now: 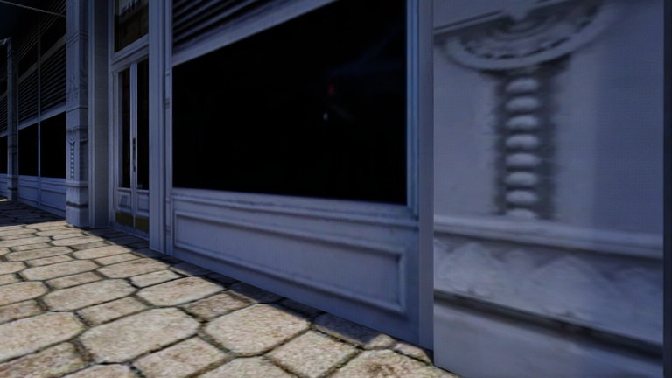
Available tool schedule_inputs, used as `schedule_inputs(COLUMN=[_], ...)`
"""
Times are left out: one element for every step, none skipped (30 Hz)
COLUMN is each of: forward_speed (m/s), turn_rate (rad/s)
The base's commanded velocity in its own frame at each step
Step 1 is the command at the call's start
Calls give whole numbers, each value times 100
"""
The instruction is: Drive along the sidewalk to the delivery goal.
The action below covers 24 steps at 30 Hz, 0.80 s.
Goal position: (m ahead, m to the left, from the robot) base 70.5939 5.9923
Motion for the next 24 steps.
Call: schedule_inputs(forward_speed=[0,0,0,0,0,0,0,0,0,0,0,0,0,0,0,0,0,0,0,0,0,0,0,0], turn_rate=[0,0,0,0,0,0,0,0,0,0,0,0,0,0,0,0,0,0,0,0,0,0,0,0])
